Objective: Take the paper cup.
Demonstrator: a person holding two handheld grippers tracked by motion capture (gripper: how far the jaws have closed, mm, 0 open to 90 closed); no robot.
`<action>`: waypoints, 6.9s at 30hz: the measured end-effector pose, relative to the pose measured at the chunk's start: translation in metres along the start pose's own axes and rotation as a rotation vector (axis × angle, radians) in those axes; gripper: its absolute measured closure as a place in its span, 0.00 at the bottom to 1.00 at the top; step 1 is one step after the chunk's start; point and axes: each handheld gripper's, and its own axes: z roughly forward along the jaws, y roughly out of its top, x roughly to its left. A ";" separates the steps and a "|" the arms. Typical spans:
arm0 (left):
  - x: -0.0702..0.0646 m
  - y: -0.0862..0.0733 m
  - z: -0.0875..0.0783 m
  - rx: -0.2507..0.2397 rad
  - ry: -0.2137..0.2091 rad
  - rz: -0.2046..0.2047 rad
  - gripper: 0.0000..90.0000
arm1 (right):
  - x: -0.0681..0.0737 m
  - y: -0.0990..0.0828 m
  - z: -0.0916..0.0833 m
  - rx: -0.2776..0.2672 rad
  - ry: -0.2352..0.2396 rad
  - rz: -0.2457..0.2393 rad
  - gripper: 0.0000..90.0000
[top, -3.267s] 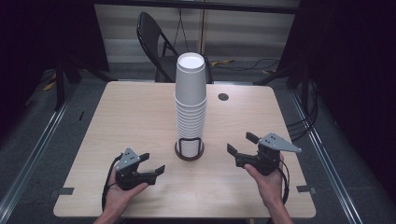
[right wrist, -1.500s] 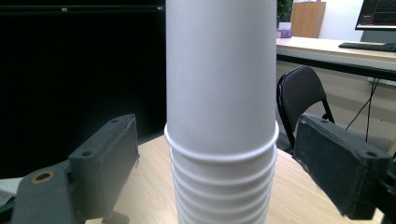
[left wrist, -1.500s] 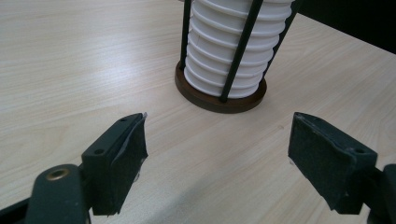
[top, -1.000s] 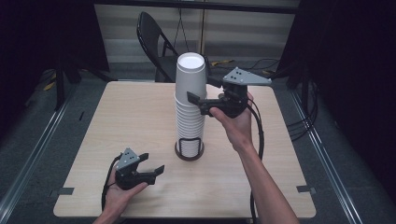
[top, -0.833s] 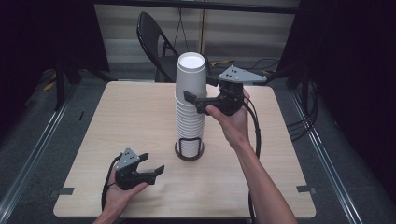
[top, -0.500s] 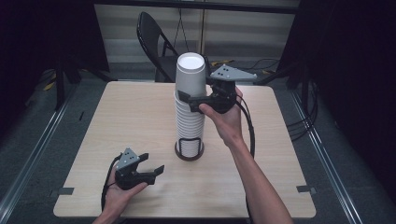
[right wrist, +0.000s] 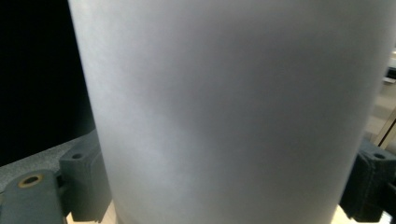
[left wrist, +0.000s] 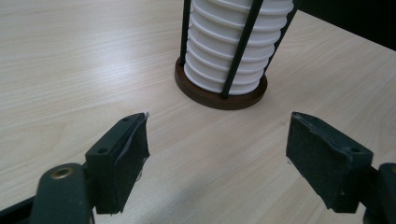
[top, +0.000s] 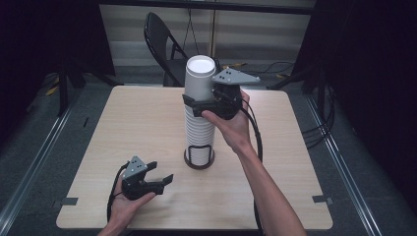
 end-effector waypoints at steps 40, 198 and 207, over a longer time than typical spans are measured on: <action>0.002 -0.001 0.001 0.004 0.010 -0.010 0.24 | 0.003 0.028 -0.012 -0.159 0.013 0.012 0.14; -0.054 0.035 0.023 -0.175 -0.166 0.149 0.50 | 0.018 -0.162 -0.085 -0.031 0.096 0.598 0.15; -0.054 0.033 0.022 -0.197 -0.175 0.147 0.52 | 0.028 -0.179 -0.077 -0.020 0.131 0.711 0.16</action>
